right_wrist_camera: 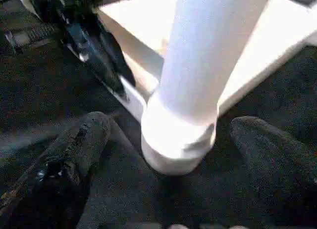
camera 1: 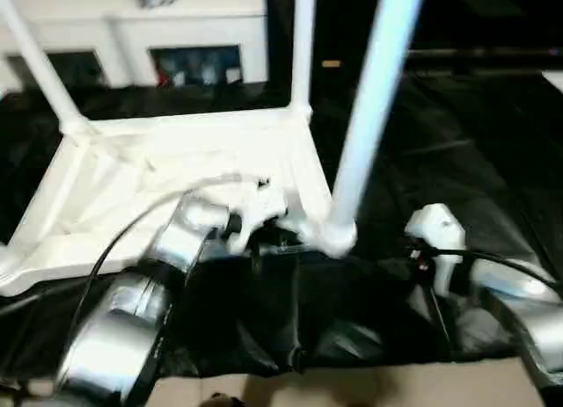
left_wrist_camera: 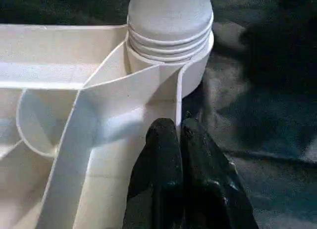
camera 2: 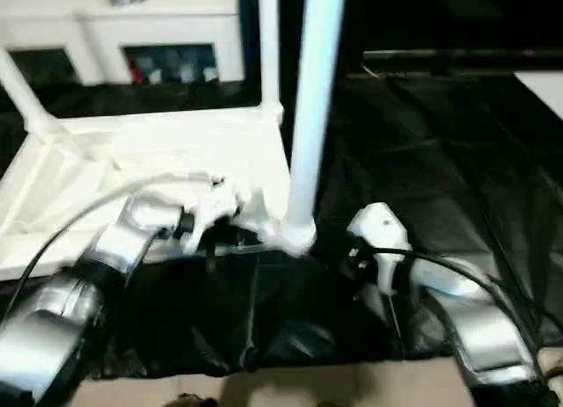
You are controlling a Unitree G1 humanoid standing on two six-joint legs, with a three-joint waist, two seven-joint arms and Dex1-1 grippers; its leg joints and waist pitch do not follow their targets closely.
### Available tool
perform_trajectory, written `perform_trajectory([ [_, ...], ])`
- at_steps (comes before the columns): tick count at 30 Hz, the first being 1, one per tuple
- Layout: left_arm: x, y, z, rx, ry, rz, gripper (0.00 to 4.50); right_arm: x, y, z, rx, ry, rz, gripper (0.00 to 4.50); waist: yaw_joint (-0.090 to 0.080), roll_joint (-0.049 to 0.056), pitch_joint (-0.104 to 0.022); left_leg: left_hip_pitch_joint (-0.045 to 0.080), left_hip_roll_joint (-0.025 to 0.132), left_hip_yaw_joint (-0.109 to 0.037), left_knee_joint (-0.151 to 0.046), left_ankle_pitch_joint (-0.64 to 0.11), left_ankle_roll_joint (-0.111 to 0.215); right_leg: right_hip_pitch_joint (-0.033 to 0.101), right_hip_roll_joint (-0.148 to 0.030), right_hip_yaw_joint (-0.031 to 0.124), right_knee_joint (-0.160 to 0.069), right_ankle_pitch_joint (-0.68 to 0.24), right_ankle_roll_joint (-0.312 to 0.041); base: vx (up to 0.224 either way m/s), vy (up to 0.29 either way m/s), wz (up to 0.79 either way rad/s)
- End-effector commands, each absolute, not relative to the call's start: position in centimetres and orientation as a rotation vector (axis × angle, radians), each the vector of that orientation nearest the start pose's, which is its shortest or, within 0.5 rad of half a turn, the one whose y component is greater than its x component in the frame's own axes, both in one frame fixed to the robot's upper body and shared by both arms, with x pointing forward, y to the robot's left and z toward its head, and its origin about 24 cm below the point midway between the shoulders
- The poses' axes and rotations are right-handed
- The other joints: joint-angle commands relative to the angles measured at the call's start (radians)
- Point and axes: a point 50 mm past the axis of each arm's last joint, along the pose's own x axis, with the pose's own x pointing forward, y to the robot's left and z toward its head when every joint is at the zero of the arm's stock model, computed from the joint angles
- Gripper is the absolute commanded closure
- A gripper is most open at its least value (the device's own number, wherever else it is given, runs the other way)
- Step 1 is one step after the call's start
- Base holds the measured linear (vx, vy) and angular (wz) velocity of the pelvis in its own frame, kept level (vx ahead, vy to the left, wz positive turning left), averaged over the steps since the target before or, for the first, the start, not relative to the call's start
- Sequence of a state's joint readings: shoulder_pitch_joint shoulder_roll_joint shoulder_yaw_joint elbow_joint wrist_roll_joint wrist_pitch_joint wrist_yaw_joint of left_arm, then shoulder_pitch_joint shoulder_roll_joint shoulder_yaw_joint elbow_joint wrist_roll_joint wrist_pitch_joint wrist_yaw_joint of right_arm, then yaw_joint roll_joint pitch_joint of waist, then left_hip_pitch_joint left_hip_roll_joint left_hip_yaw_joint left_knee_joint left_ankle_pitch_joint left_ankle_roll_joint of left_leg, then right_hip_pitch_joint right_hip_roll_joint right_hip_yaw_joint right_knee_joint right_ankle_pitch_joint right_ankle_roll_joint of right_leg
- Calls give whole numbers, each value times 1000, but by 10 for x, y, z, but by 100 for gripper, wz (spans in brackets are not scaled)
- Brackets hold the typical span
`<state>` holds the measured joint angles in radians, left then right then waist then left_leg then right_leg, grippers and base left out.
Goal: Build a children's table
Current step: Rotate leg to tighten
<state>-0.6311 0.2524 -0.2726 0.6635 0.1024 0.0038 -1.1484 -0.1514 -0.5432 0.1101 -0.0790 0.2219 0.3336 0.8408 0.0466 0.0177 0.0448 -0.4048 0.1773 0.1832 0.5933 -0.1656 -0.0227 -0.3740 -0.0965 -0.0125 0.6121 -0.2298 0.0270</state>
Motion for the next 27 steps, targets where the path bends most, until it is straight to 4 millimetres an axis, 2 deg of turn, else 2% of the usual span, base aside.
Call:
perform_trajectory([
  [1, 317, 99, 44, 419, 365, -1332, 447, 260, -185, 75, -277, 290, 931, 0, 8, -31, -57, 32, 54, -12, -69, -175, 119, 25, -47, 12, -64, -28, -282, 0, 0, 0],
  [2, 317, 98, 45, 422, 361, -1329, 447, 261, -185, 76, -270, 286, 933, 0, 11, -28, -56, 35, 54, -11, -70, -185, 110, 23, -48, 13, -66, -47, -276, 0, 0, 0],
  [3, 318, 94, 48, 430, 348, -1330, 447, 263, -188, 80, -270, 275, 934, 0, 15, -11, -57, 36, 55, -14, -72, -188, 84, 24, -46, 16, -64, -43, -263, 0, 0, 0],
  [5, 317, 92, 50, 432, 344, -1328, 447, 264, -189, 81, -274, 270, 933, 0, 13, -22, -58, 33, 53, -13, -72, -177, 78, 27, -43, 15, -62, -12, -259, 0, 0, 0],
  [6, 319, 88, 57, 412, 323, -1352, 404, 267, -192, 86, -271, 255, 927, 0, 15, 0, -61, 35, 52, -15, -70, -166, 75, 26, -46, 16, -57, 19, -262, 0, 0, 0],
  [7, 319, 88, 58, 409, 320, -1355, 393, 267, -192, 86, -270, 253, 925, 0, 11, -14, -62, 34, 50, -11, -67, -164, 76, 27, -42, 16, -59, 46, -268, 0, 0, 0],
  [9, 323, 87, 64, 408, 294, -1379, 390, 270, -195, 85, -280, 248, 905, 0, 16, 28, -65, 36, 45, -14, -64, -165, 63, 26, -44, 16, -56, 79, -281, 0, 0, 0],
  [10, 324, 88, 65, 427, 285, -1381, 382, 270, -196, 83, -294, 250, 905, 0, 12, 5, -63, 34, 46, -12, -65, -179, 62, 30, -39, 15, -59, 99, -286, 0, 0, 0],
  [11, 325, 88, 66, 440, 283, -1384, 370, 270, -197, 83, -299, 252, 909, 0, 20, 42, -66, 36, 44, -16, -63, -178, 62, 31, -43, 14, -53, 107, -289, 0, 0, 0],
  [12, 325, 91, 67, 432, 296, -1404, 357, 269, -197, 83, -294, 251, 909, 0, 15, 27, -63, 37, 44, -12, -66, -196, 65, 29, -39, 13, -65, 94, -285, 0, 0, 0],
  [13, 324, 93, 67, 435, 302, -1413, 357, 268, -197, 82, -288, 251, 910, 0, 16, 22, -66, 34, 42, -14, -62, -188, 66, 37, -40, 13, -57, 99, -292, 0, 0, 0],
  [16, 323, 104, 67, 449, 338, -1433, 357, 264, -197, 81, -281, 257, 921, 0, 18, 21, -65, 28, 41, -12, -60, -158, 89, 38, -42, 13, -59, 73, -287, 0, 0, 0],
  [17, 324, 106, 67, 448, 345, -1430, 357, 263, -196, 81, -280, 258, 927, 0, 21, 25, -66, 30, 44, -11, -60, -148, 96, 33, -43, 12, -59, 37, -286, 0, 0, 0],
  [18, 324, 108, 68, 445, 346, -1430, 357, 262, -196, 81, -278, 259, 937, 0, 17, 17, -65, 28, 44, -10, -60, -150, 96, 34, -41, 12, -60, 27, -285, 0, 0, 0],
  [19, 324, 109, 68, 444, 346, -1430, 357, 262, -195, 81, -277, 259, 942, 0, 19, 24, -64, 30, 45, -11, -61, -158, 91, 32, -41, 12, -60, 6, -287, 0, 0, 0],
  [20, 323, 112, 68, 442, 348, -1435, 357, 261, -194, 82, -276, 258, 950, 0, 15, 13, -63, 30, 46, -9, -62, -162, 91, 31, -39, 12, -62, -1, -286, 0, 0, 0],
  [21, 323, 116, 66, 440, 354, -1437, 357, 262, -192, 81, -276, 256, 956, 0, 17, 20, -63, 32, 46, -10, -63, -169, 88, 29, -40, 12, -62, -22, -286, 0, 0, 0],
  [22, 323, 116, 66, 440, 354, -1437, 357, 262, -192, 81, -276, 256, 956, 0, 14, 18, -63, 31, 46, -9, -62, -166, 86, 29, -39, 13, -61, -25, -284, 0, 0, 0],
  [25, 324, 119, 61, 423, 364, -1418, 357, 264, -190, 79, -285, 258, 959, 0, 15, 20, -63, 32, 46, -8, -63, -168, 83, 26, -38, 12, -61, -22, -281, 0, 0, 0],
  [26, 324, 119, 60, 417, 365, -1411, 357, 264, -189, 79, -287, 258, 964, 0, 15, 12, -64, 32, 45, -7, -62, -167, 84, 27, -38, 12, -62, -19, -280, 0, 0, 0],
  [27, 325, 118, 58, 404, 365, -1403, 357, 264, -188, 79, -285, 256, 970, 0, 17, 14, -64, 32, 45, -6, -61, -157, 88, 28, -40, 13, -60, -9, -280, 0, 0, 0],
])
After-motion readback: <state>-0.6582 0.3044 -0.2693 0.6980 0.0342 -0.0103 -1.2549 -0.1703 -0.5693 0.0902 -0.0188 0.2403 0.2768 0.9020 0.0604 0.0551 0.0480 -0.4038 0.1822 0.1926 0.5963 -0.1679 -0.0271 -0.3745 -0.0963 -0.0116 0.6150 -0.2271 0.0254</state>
